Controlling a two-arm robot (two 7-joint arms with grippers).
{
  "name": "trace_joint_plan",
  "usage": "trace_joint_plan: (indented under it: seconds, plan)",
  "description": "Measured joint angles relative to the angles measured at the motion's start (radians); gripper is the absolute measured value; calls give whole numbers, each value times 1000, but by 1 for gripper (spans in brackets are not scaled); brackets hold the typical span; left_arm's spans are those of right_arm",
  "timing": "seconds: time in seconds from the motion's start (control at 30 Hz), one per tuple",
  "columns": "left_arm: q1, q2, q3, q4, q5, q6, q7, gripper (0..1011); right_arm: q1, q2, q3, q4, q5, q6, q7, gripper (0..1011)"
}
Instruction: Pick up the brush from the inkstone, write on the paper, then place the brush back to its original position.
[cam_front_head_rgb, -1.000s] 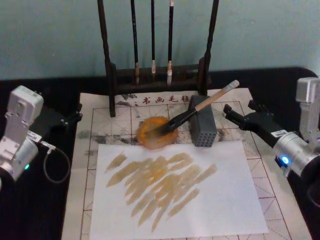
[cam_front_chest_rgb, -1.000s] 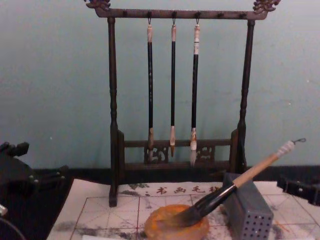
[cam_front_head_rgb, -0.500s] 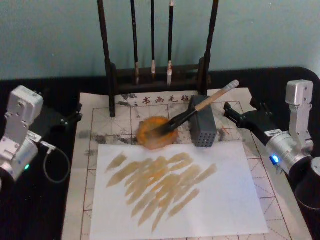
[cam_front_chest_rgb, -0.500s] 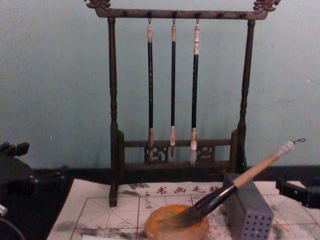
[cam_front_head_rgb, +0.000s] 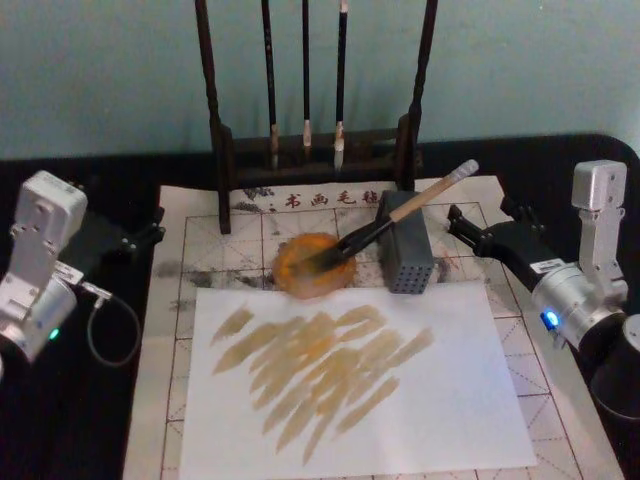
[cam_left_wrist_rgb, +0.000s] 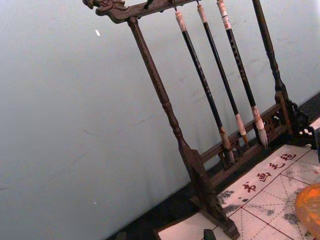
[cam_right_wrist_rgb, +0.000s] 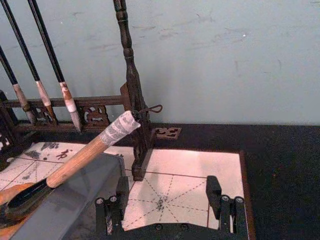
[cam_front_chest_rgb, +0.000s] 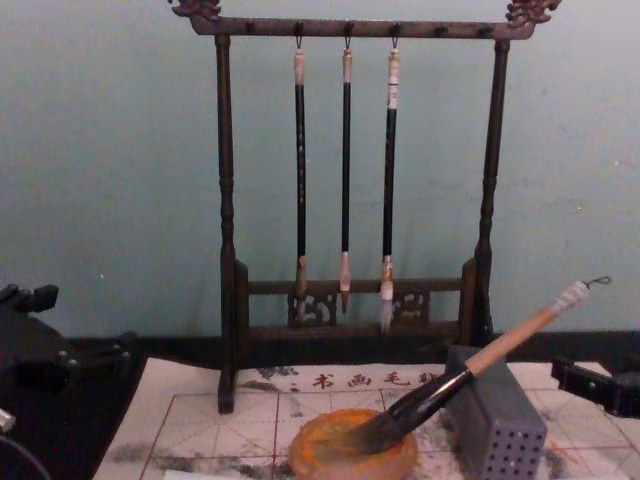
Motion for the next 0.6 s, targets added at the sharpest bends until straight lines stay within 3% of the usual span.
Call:
trace_joint_plan:
  seconds: [0.6]
  plan:
    - [0,0,0,0,0,0,0,1001,-1,1,-2,-2,0,0,2,1000]
